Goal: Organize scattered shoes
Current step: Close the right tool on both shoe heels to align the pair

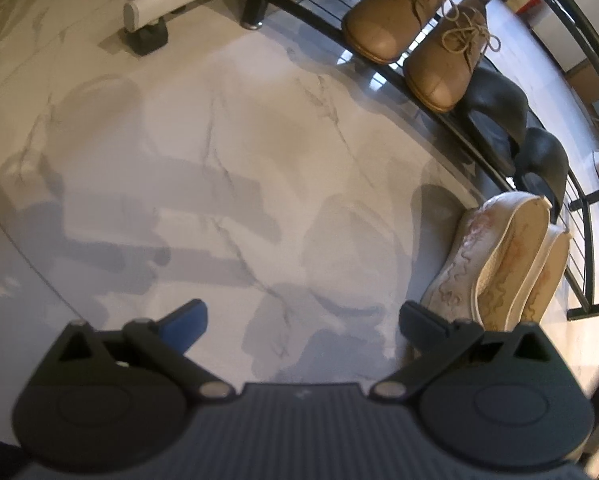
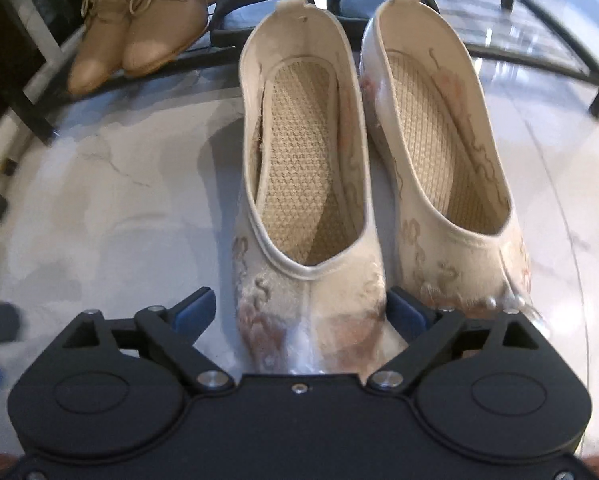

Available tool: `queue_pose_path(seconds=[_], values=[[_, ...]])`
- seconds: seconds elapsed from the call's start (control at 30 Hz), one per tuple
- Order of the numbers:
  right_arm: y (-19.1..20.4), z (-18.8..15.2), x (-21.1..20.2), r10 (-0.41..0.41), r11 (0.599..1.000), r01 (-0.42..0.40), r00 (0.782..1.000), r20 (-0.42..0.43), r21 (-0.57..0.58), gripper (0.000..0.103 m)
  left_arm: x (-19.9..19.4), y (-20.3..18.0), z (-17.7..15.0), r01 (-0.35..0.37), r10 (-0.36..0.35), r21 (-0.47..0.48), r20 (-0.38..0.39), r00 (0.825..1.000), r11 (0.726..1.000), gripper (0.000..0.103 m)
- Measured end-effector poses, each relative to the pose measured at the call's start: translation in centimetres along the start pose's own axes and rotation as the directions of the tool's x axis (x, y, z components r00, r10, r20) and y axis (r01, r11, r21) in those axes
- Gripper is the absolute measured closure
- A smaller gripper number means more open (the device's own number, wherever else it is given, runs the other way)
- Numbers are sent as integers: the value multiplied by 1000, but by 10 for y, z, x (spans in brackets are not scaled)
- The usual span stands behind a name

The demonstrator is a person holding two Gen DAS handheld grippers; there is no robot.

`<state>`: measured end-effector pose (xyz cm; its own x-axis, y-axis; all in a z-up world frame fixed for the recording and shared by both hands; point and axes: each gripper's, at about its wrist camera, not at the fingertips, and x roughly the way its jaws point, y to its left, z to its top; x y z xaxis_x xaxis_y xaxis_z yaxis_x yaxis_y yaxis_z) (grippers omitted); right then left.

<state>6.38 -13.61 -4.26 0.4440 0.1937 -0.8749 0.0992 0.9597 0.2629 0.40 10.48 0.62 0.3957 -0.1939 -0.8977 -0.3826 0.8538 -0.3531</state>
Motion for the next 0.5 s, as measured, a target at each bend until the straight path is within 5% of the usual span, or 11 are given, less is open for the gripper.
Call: queue_pose_path(seconds=[0.13, 0.27, 0.33, 0.5], values=[[-20, 21, -49, 92, 996, -92, 996, 18, -5, 0, -1, -2, -2, 4, -4, 3, 2, 1000, 1000, 1], [-67, 37, -75, 1, 1000, 0, 994, 112, -1, 0, -2, -4, -2, 23, -23, 6, 7, 1000, 1000, 1], [-83, 32, -68, -70, 994, 82, 987, 145, -77, 0, -2, -4, -2, 20, -20, 1, 14, 1000, 1000, 1], [-83, 16, -30, -10, 983, 31, 993, 116, -181, 0, 1, 0, -2, 9, -9, -34, 0, 1000, 999, 1]])
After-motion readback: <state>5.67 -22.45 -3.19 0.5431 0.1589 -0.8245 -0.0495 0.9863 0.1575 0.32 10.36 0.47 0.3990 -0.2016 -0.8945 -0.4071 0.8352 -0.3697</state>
